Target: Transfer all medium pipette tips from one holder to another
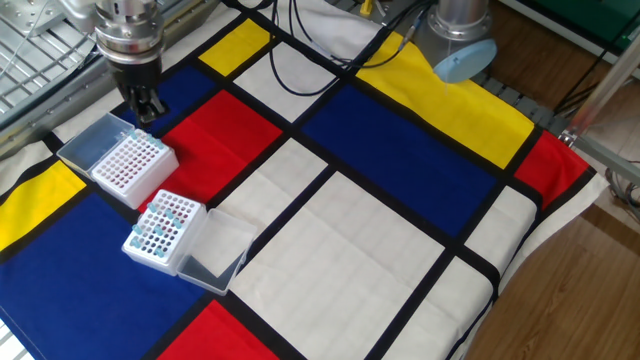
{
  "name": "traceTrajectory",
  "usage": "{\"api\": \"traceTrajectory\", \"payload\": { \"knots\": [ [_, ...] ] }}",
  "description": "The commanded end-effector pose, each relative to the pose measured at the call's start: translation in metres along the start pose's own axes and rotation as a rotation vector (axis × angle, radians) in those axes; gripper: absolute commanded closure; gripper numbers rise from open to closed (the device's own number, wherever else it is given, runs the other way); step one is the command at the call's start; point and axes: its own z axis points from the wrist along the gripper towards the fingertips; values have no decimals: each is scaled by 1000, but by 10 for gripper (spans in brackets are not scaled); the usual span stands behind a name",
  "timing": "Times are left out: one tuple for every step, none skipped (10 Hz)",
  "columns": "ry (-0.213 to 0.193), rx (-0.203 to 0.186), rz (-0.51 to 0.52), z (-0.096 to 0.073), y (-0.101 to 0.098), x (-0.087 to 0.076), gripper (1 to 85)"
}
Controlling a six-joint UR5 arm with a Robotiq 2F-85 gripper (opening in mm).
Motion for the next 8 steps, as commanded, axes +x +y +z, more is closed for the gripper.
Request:
{"api": "traceTrajectory", "payload": {
  "knots": [
    [52,9,37,-6,0,10,820],
    [54,7,35,-5,1,10,820],
    [52,5,37,-4,1,9,823],
    [53,-9,36,-5,3,9,823],
    [55,-31,34,-5,6,7,823],
    [51,-47,24,-6,8,0,810],
    [54,-59,22,-9,14,-5,793],
    [63,-48,36,-12,20,-12,787]
  ]
}}
